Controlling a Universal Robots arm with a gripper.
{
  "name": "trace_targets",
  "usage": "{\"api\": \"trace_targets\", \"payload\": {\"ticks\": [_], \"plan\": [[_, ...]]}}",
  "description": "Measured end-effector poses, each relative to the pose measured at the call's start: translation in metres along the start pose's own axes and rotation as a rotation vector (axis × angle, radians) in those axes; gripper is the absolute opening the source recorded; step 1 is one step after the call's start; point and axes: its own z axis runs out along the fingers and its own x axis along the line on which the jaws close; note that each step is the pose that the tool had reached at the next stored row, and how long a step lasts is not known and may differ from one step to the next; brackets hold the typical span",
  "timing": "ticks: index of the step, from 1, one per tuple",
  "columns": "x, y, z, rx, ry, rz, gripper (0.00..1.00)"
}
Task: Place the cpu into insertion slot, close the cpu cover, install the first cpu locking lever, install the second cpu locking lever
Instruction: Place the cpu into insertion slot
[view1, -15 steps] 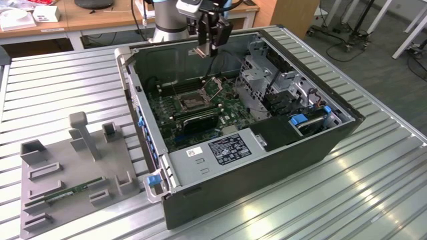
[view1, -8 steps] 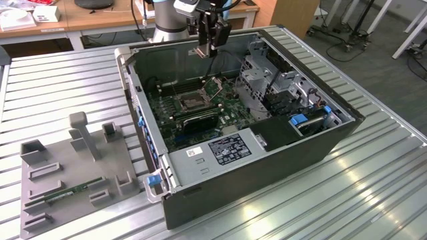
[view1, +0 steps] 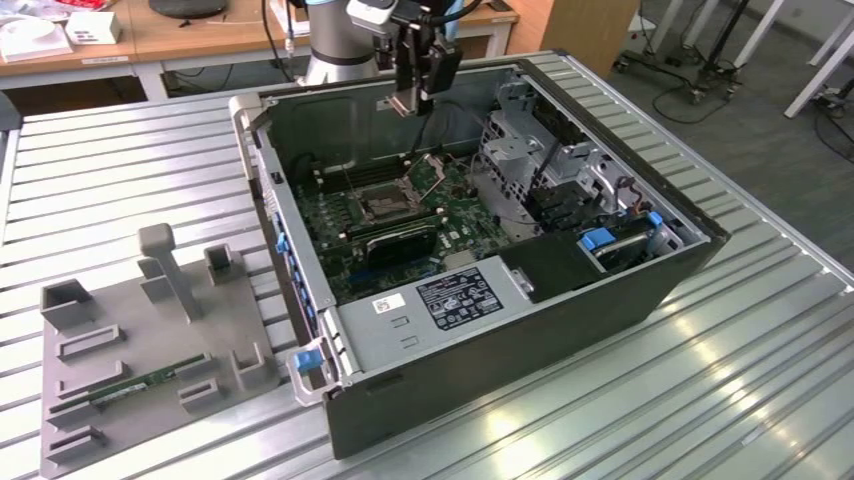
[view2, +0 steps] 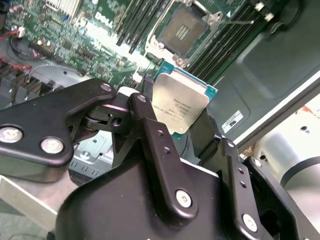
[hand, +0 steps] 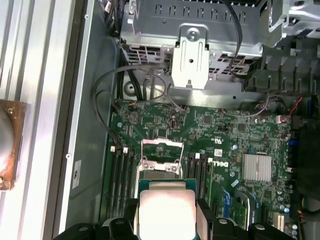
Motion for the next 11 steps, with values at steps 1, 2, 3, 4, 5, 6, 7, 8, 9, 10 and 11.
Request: {"api": "trace_targets", "payload": {"ticks": [1, 2, 3, 4, 5, 6, 7, 8, 9, 10, 11], "plan": [[0.0, 0.0, 0.0001, 0.0103, 0.0007, 0.0, 0.54], [0.0, 0.0, 0.0001, 0.0157, 0.0011, 0.0, 0.54], [0.0, 0.0, 0.0002, 0.0223, 0.0016, 0.001, 0.54], [0.0, 0.0, 0.0004, 0.0334, 0.0023, 0.001, 0.54], [0.0, 0.0, 0.0005, 0.046, 0.0031, 0.001, 0.54], [0.0, 0.0, 0.0007, 0.0612, 0.0043, 0.002, 0.54], [0.0, 0.0001, 0.0008, 0.0743, 0.0052, 0.002, 0.54], [0.0, 0.0001, 0.0009, 0.0836, 0.0058, 0.002, 0.54], [0.0, 0.0001, 0.0009, 0.0889, 0.0062, 0.002, 0.54], [0.0, 0.0, 0.0009, 0.0893, 0.0062, 0.002, 0.54], [0.0, 0.0, 0.0009, 0.0898, 0.0062, 0.002, 0.54]]}}
